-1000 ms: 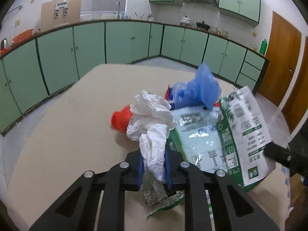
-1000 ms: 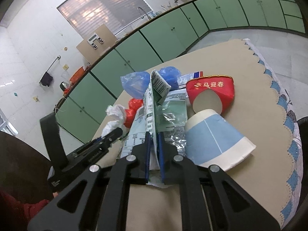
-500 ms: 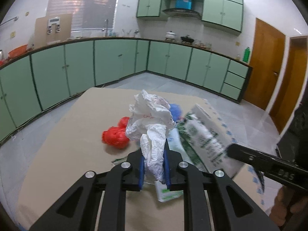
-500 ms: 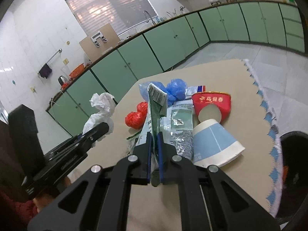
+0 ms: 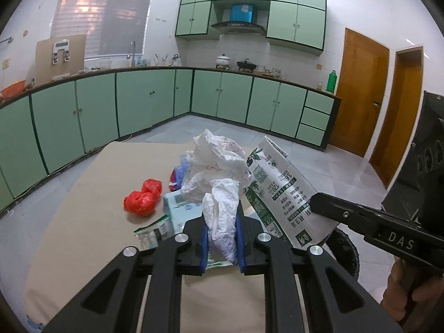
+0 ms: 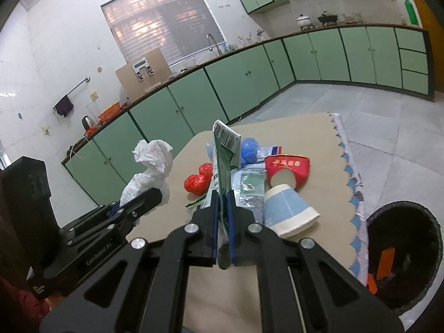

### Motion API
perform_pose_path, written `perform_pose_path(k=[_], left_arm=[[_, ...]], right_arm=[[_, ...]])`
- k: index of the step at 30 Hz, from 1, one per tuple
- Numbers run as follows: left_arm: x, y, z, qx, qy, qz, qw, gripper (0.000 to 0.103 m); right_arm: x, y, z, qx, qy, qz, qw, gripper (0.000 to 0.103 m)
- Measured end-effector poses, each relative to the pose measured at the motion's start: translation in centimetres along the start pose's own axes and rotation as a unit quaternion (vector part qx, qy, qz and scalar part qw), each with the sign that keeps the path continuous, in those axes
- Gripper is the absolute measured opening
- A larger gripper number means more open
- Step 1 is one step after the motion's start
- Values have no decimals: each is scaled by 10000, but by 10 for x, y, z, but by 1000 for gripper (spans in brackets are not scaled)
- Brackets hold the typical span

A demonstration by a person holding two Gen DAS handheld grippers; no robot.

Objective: Collect trash
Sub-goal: 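Carry the tissue and packet over the bin and open both tools to drop them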

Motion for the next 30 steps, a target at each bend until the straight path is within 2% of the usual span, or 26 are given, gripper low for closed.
perform_pose_path(k=[8, 16, 21, 30], left_arm=[[2, -46, -2, -342, -63, -212, 9992, 16], [-3, -110, -18, -853, 25, -452, 9953, 16], [-16, -155, -36, -1199, 195, -656, 9904, 16], [-40, -231, -80, -1647, 553, -1090, 9787, 16]], right_arm=[[2, -30, 42, -276, -266, -124, 9992, 5], [-9, -91, 89, -818, -427, -423, 9948, 5], [-20, -138, 116, -1229, -533, -683, 9886, 5], [-41, -220, 139, -1846, -521, -1016, 9762, 5]])
Point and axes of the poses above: each gripper's, at about its wrist camera, not at the fingertips, and z roughly against the way its jaws point, y to its left, x to its top, the point moved 8 cm from there along -z, roughly the way its jaws point, and after that the axes turned 1 degree about x, right-handed, at the moved point
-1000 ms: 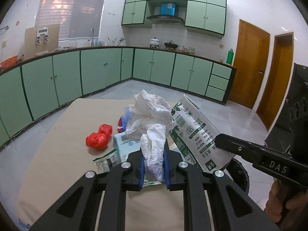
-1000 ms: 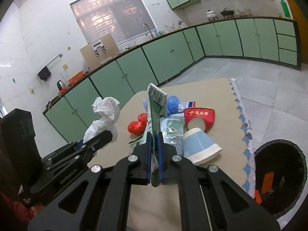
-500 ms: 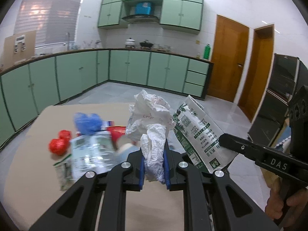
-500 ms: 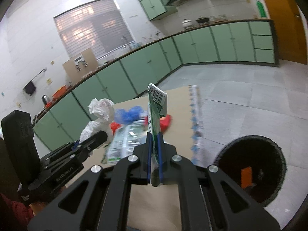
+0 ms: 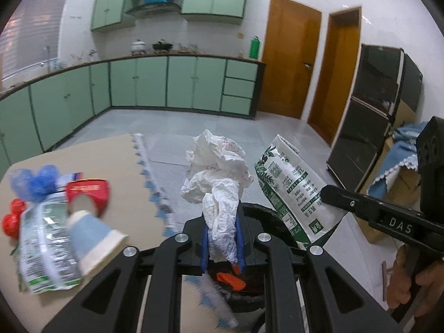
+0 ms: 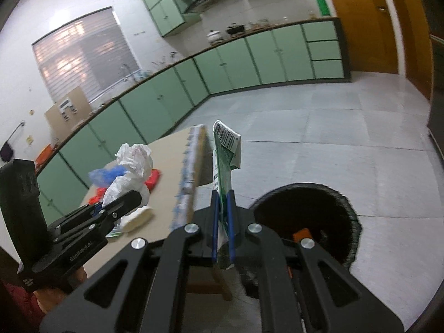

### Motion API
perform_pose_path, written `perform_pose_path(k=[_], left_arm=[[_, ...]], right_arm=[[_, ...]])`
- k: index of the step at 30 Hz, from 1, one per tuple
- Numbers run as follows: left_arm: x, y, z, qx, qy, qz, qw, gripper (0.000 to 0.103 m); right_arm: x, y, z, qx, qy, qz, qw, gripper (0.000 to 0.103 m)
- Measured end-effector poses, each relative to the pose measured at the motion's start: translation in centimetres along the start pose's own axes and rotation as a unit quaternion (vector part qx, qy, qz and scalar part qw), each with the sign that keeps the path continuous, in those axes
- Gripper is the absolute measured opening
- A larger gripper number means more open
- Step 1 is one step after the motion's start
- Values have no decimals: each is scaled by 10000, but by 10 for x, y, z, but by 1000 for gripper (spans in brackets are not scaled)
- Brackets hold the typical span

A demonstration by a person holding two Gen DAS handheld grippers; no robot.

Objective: Collect trash
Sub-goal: 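Carry the tissue and packet over the bin and open both tools to drop them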

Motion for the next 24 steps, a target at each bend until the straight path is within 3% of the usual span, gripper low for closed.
perform_pose_path(k=[7, 15, 19, 22, 24], left_arm=[[-3, -34, -58, -183, 293, -189, 9992, 16], [-19, -52, -123, -341, 953, -246, 9946, 19], [-29, -58, -145, -408, 1226, -233, 9913, 28], [-31, -61, -153, -484, 1333, -194, 9897, 42], [-29, -63, -153, -543, 1316, -157, 9897, 51]], right_arm=[[-10, -59, -25, -365, 154, -295, 9988, 5], [-26, -110, -66, -639, 526, -710, 9940, 5], [-28, -130, -83, -708, 706, -938, 9906, 9], [-31, -142, -86, -816, 743, -1025, 9886, 18], [-30, -146, -84, -867, 708, -1046, 9882, 19]])
Point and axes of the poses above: each gripper's, at about its wrist camera, not at the fingertips, and z roughly against the way its jaws point, y to its left, x to its top, the point moved 8 cm from there along -z, roughly the way its jaws point, and after that the axes turned 1 degree about x, right-handed, at the moved point
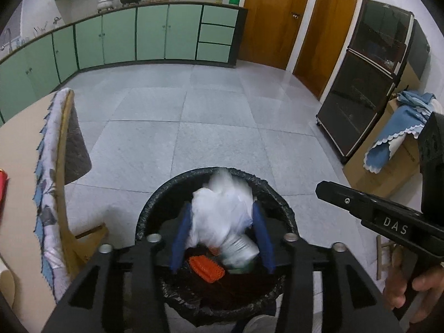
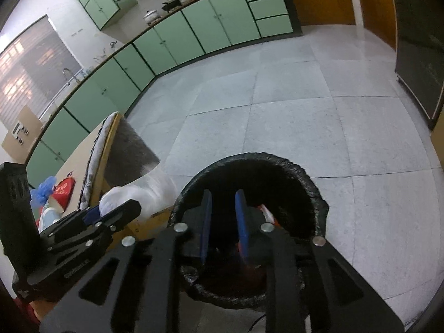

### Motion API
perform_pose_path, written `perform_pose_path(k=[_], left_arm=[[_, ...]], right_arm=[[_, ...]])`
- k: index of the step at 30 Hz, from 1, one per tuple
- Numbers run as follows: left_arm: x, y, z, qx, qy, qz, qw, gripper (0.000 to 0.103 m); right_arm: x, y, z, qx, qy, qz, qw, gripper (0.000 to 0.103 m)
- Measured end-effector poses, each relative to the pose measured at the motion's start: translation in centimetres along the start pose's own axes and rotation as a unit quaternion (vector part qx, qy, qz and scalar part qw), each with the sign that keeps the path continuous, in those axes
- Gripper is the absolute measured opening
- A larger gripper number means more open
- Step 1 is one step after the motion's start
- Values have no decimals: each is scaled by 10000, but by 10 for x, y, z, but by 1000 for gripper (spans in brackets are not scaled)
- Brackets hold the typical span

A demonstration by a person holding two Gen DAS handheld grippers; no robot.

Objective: Collect trash
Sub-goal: 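Carry the tissue and packet over the bin and open both tools to drop them, then move both tools back over the table toward the remaining trash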

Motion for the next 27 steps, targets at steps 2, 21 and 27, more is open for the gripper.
perform_pose_path(k=[2, 21, 27], left_arm=[[2, 1, 3, 23, -56, -8, 10000, 56], [4, 88, 173, 882, -1305, 576, 9858, 81], [-22, 140, 228, 1426, -1531, 882, 9739, 83]], right_arm=[[1, -4, 5, -93, -79, -8, 9999, 23], [-2, 101, 75, -129, -882, 827, 9926, 91], [-15, 163, 76, 168, -857, 1180, 9892, 95]])
Point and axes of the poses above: each gripper's, at about its wrist camera, not at the fingertips, and z roughly against the way its jaws point, y to its left, x to its top, the point moved 8 cm from there along -z, roughly the way its jaws point, and after that the axes turned 1 degree about x, right-handed, at the moved point
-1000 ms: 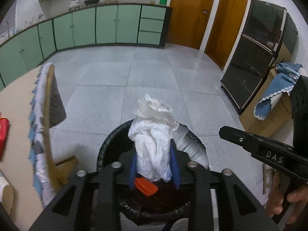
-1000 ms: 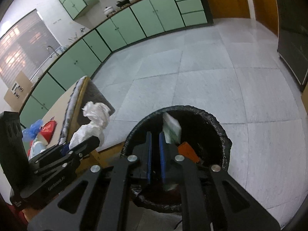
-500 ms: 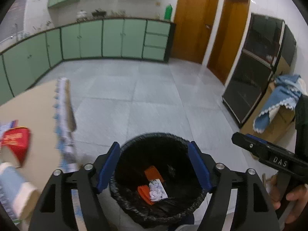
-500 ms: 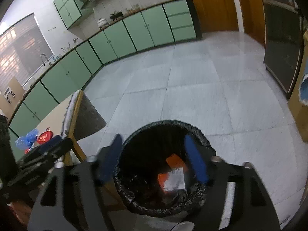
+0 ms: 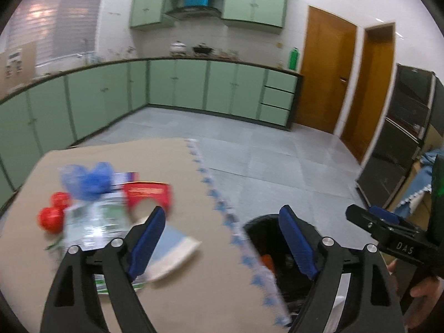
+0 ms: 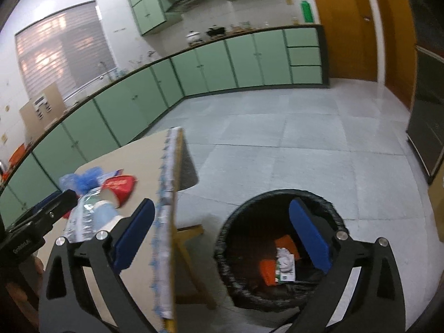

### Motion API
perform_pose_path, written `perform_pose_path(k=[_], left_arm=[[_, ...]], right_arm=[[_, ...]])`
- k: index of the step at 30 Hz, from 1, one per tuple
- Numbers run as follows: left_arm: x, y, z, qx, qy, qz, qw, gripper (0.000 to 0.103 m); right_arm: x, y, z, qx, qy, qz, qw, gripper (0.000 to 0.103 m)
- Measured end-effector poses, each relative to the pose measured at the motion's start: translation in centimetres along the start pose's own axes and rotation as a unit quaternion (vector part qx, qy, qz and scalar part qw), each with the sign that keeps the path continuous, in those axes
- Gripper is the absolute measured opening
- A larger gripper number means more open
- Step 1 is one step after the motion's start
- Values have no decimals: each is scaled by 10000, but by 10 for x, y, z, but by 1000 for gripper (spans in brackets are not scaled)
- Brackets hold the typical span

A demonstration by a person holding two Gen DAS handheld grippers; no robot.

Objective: Collect trash
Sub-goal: 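Move both tools back over the table toward the remaining trash, then grasp the white-green printed bag with the left tool while the right tool reaches the blue paper cup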

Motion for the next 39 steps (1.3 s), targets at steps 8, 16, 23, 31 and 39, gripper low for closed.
perform_pose_path(k=[8, 16, 23, 31, 39], left_arm=[[-14, 78, 33, 639, -91, 301, 9975, 83], [-33, 138, 50, 1121, -100, 473, 9925, 83], [-59, 173, 47, 1415, 76, 585, 9882, 83], [-79, 188, 28, 1436, 327, 692, 9867, 83], [-87, 184, -5, 1215, 591, 742, 9881, 78]], right_arm=[[-3, 78, -14, 349, 136, 402, 9985, 97], [-21, 139, -34, 477, 303, 808, 9951, 97], [-41, 171, -57, 500, 371, 1101, 9920, 97], [-57, 182, -87, 642, 573, 1219, 9888, 97], [-54, 181, -107, 621, 607, 1387, 9865, 96]])
Point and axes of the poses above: each gripper's, at about its wrist camera, not at the fingertips, and z roughly against the way its jaws point, y to its left, x to its top, the point moved 8 cm from there along -z, roughly the way its jaws point, and after that the axes turned 1 degree about x, right-handed, at the moved point
